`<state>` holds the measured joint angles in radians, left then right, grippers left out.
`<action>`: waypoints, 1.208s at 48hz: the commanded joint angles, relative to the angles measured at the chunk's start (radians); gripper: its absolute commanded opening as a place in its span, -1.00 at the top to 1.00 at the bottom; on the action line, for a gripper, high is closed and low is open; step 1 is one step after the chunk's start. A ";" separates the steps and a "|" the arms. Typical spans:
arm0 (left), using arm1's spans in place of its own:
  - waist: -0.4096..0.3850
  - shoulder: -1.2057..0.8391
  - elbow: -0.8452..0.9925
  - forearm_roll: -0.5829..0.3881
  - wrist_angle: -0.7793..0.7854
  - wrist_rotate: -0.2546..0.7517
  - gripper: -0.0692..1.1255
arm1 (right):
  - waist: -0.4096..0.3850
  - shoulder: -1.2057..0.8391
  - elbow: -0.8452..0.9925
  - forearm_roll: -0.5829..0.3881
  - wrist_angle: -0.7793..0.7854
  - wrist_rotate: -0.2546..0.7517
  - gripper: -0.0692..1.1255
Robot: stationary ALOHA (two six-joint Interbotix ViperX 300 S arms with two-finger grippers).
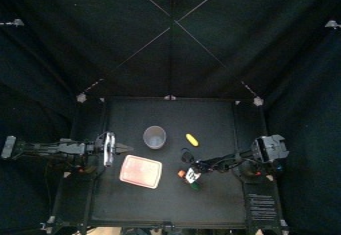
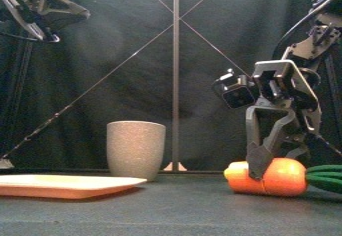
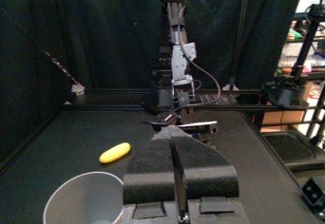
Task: Pick the carrot then place it on the pink plate
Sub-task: Place carrot on the pink plate
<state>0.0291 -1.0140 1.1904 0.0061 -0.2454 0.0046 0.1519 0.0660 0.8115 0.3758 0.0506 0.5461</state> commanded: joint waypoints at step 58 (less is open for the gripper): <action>-0.002 -0.008 -0.026 0.023 -0.008 0.000 0.93 | -0.117 0.382 -0.773 -0.422 0.003 -0.008 -0.30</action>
<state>0.0291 -1.0216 1.1904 0.0261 -0.2454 0.0031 0.0399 0.4740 0.0706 -0.0445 0.0598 0.5415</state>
